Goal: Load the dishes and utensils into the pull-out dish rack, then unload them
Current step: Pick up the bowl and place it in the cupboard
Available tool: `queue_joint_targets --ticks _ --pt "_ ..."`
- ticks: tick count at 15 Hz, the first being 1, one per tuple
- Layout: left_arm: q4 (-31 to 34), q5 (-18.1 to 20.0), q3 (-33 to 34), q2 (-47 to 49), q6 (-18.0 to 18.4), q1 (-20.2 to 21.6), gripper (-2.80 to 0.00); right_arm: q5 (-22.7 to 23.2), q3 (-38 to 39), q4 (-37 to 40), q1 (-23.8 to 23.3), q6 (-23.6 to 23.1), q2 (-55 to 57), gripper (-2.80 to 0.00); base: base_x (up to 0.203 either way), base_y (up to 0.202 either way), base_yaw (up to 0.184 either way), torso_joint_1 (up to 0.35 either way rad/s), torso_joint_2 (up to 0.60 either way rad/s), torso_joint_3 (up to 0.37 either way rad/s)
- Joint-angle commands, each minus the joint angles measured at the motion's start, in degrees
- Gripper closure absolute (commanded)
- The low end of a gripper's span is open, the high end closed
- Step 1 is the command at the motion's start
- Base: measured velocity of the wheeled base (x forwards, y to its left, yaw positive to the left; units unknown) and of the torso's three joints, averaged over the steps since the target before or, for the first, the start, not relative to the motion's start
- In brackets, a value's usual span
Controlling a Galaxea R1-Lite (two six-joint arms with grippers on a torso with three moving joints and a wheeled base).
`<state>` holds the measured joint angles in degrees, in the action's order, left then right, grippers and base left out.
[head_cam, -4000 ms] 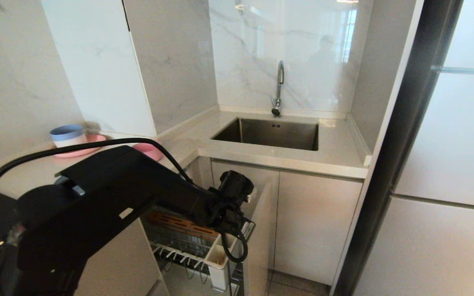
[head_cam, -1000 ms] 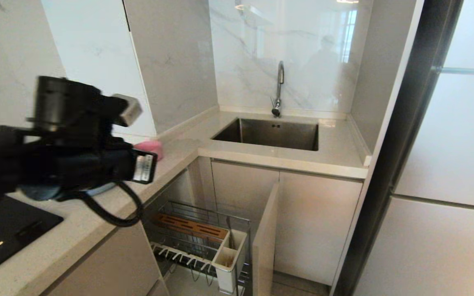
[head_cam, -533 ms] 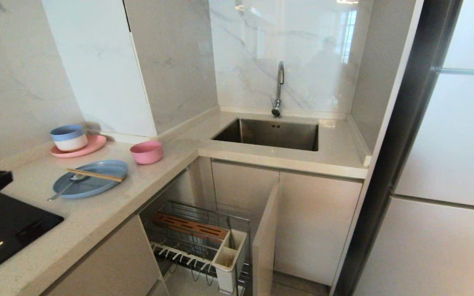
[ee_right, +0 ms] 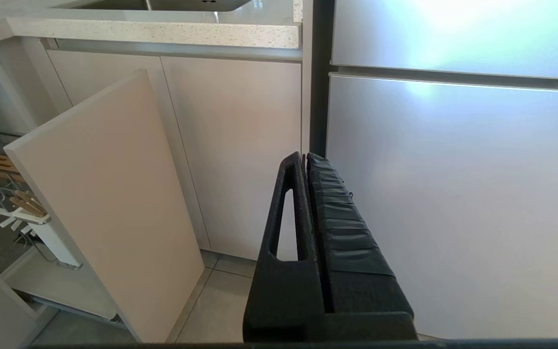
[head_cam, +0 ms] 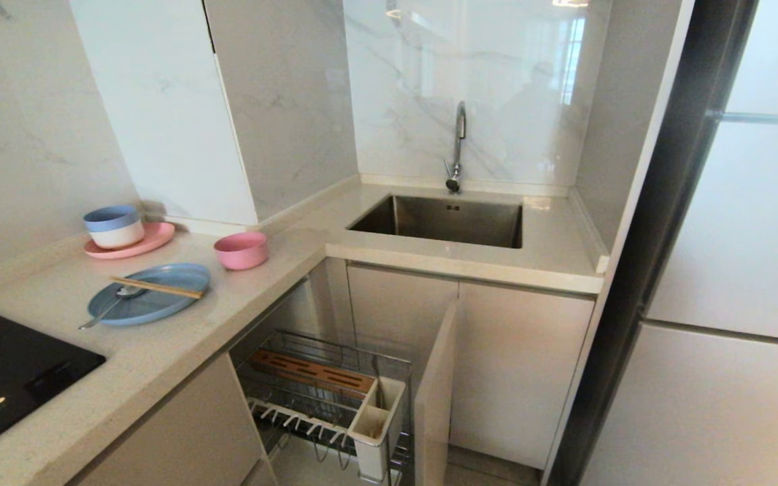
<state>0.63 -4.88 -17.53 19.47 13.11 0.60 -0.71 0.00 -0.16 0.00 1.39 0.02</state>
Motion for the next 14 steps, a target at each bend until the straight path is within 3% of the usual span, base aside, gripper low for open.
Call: queue_joint_targets --ticks 1,3,6,9,14 --pt "-0.05 0.04 3.27 -6.5 -2.37 -1.11 0.0 0.0 0.0 -0.02 0.0 0.02 0.06 0.0 0.0 0.0 0.0 0.0 0.0 0.0" --pt "-1.28 1.09 9.05 -10.72 -6.59 -1.02 0.0 0.0 0.0 -0.02 0.0 0.02 0.02 0.0 0.0 0.0 0.0 0.0 0.0 0.0" --pt "-5.19 4.23 17.16 -14.68 -7.57 -0.38 0.0 0.0 0.0 -0.02 0.0 0.02 0.06 0.0 0.0 0.0 0.0 0.0 0.0 0.0" --pt "-0.63 5.59 17.51 -19.46 -8.71 -0.34 0.0 0.0 0.0 -0.02 0.0 0.02 -0.02 0.0 0.0 0.0 0.0 0.0 0.0 0.0" --pt "-0.81 5.85 17.57 -19.65 -10.21 -0.43 0.0 0.0 0.0 -0.02 0.0 0.02 0.06 0.0 0.0 0.0 0.0 0.0 0.0 0.0"
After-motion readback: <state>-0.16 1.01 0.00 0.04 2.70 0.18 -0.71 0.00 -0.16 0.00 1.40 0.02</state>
